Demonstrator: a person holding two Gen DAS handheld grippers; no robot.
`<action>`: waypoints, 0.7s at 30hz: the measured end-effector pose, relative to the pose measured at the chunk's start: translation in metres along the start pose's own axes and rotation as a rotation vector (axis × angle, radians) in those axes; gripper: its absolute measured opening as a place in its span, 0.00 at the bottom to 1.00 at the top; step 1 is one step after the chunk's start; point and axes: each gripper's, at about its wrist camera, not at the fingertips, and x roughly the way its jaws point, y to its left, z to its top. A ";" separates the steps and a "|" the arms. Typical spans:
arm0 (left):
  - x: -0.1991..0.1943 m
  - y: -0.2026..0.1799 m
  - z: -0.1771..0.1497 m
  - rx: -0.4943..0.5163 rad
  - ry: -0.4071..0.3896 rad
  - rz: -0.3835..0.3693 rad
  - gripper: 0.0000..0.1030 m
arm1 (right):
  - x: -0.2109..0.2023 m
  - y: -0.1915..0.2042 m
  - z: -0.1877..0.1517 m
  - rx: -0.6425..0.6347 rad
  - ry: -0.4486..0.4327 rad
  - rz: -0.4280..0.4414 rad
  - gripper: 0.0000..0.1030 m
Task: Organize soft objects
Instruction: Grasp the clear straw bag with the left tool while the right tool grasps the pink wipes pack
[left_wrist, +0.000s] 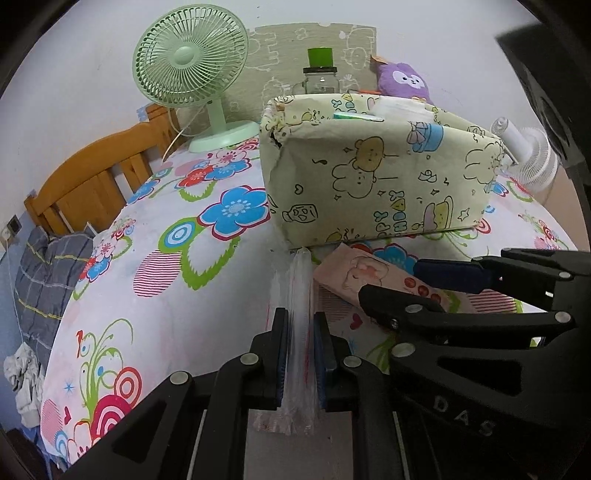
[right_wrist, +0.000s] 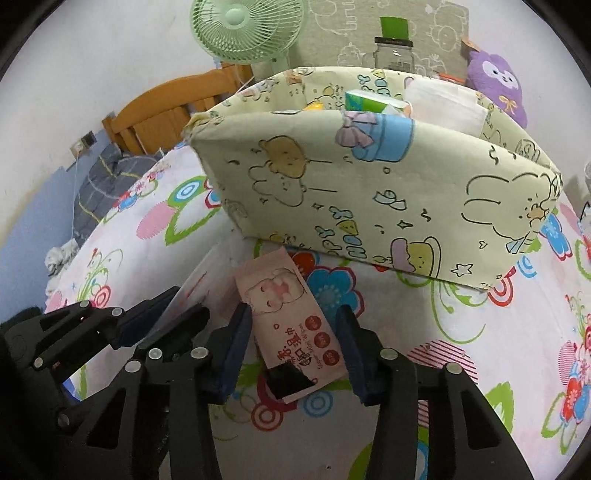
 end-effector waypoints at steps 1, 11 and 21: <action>0.000 0.001 0.000 -0.001 -0.001 -0.001 0.10 | 0.001 0.002 0.001 -0.003 0.004 -0.004 0.45; 0.001 0.002 0.001 0.003 -0.001 -0.026 0.10 | 0.002 0.015 0.005 -0.048 0.007 -0.059 0.29; -0.008 0.004 -0.005 -0.009 0.002 -0.052 0.10 | -0.005 0.008 -0.002 -0.025 0.020 -0.039 0.25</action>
